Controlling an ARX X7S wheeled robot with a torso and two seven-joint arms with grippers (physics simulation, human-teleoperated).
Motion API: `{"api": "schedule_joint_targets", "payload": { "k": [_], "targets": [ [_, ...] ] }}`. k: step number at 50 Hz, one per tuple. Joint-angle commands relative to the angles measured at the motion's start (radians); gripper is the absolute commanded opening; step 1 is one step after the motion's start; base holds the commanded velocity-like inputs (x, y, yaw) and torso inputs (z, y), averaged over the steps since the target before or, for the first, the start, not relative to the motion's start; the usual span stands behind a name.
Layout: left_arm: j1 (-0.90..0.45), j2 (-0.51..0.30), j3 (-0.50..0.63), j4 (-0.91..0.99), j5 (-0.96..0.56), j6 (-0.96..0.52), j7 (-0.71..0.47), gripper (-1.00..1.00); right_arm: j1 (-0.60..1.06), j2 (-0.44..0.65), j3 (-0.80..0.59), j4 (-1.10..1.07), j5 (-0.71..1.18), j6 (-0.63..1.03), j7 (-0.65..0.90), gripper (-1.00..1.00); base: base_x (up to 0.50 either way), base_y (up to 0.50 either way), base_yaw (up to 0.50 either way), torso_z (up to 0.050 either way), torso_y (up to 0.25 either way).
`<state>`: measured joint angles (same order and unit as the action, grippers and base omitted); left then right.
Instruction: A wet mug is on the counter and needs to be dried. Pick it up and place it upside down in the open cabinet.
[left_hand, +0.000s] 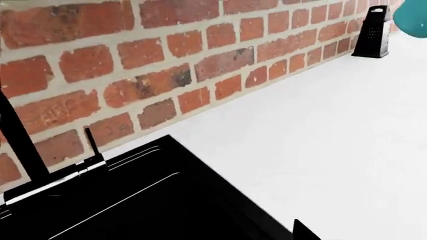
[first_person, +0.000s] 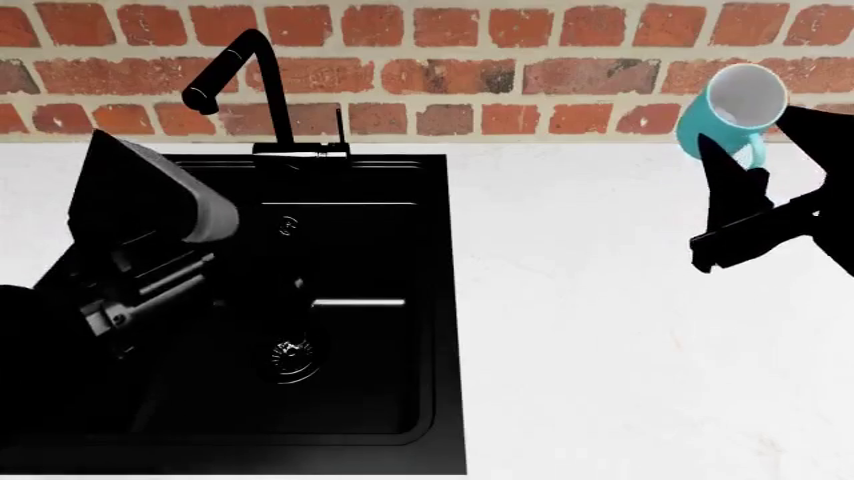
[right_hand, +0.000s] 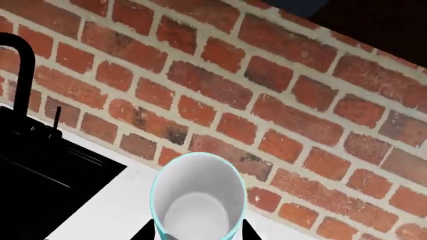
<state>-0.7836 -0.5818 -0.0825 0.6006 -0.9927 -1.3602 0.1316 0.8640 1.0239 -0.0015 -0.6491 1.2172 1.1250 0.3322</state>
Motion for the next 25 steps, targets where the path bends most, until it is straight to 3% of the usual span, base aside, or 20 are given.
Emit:
{"api": "schedule_joint_targets", "payload": {
  "k": [1,7,10,13,19,25],
  "targets": [
    [-0.126,0.052,-0.036,-0.05,-0.448,-0.203,-0.248,1.0,-0.131,0.17,-0.091,-0.335,-0.469,-0.25,-0.163,-1.0,0.0,0.0,0.0,0.0,0.01],
    [-0.201,0.01,0.061,-0.174,-0.703,-0.174,-0.449,1.0,-0.204,0.367,-0.447,-0.397,-1.162,-0.481,-0.12,-1.0,0.0,0.0,0.0,0.0,0.0],
    [-0.225,0.001,0.096,-0.209,-0.742,-0.161,-0.478,1.0,-0.241,0.363,-0.575,-0.391,-1.535,-0.494,-0.149,-1.0,0.0,0.0,0.0,0.0,0.0],
    [-0.239,0.005,0.104,-0.191,-0.701,-0.155,-0.436,1.0,-0.266,0.345,-0.662,-0.352,-1.793,-0.529,-0.168,-1.0,0.0,0.0,0.0,0.0,0.0],
    [-0.254,0.028,0.104,-0.136,-0.578,-0.105,-0.341,1.0,-0.302,0.303,-0.752,-0.284,-2.054,-0.597,-0.18,-1.0,0.0,0.0,0.0,0.0,0.0],
    [-0.297,0.036,0.137,-0.197,-0.712,-0.094,-0.455,1.0,-0.323,0.264,-0.807,-0.211,-2.281,-0.645,-0.177,-1.0,0.0,0.0,0.0,0.0,0.0]
  ]
}}
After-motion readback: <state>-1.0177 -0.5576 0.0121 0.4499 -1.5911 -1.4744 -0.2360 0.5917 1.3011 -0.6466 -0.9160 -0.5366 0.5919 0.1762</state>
